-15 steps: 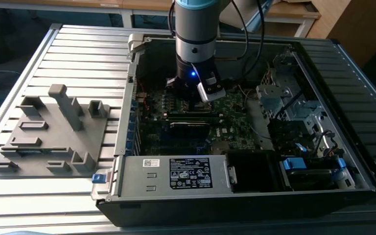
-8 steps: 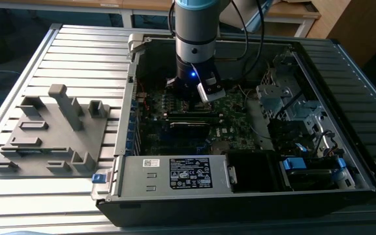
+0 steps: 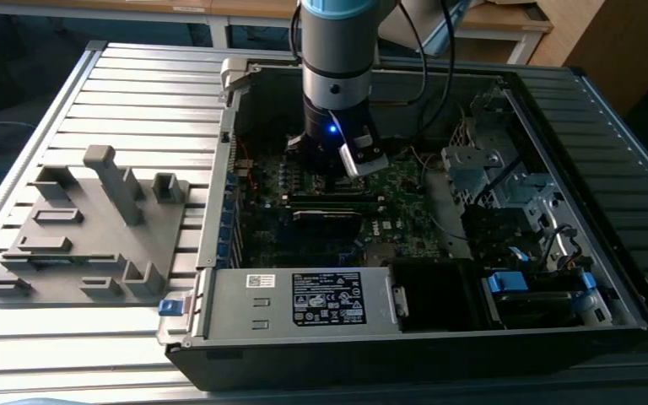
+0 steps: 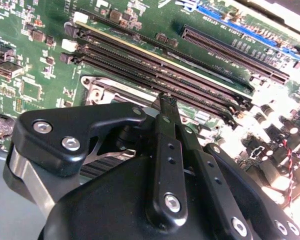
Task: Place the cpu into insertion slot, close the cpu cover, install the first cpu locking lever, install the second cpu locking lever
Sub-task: 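Install the second cpu locking lever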
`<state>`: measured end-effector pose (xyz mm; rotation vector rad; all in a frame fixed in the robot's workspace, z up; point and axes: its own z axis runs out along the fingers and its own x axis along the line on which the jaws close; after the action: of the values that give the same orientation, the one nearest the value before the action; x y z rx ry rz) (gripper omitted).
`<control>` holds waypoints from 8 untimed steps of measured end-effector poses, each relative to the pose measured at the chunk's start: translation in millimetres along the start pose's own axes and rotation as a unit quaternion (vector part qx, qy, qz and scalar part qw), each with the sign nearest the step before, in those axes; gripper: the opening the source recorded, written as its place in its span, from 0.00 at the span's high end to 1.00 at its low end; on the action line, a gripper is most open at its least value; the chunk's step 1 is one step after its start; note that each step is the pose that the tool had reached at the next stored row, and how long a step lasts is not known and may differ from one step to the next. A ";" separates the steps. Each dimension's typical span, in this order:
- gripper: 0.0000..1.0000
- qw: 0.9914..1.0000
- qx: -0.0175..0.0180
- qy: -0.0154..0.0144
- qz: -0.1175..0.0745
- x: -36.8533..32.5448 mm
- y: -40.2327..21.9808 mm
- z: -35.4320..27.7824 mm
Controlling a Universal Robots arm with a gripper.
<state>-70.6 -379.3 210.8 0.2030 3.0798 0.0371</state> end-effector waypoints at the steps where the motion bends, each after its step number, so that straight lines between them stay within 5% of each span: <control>1: 0.90 1.000 0.000 0.000 0.000 0.1 0.0 0.6; 8: 0.90 1.000 0.000 0.000 0.000 1.0 -0.3 3.8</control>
<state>-71.4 -379.4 206.9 0.2030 3.0800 0.0367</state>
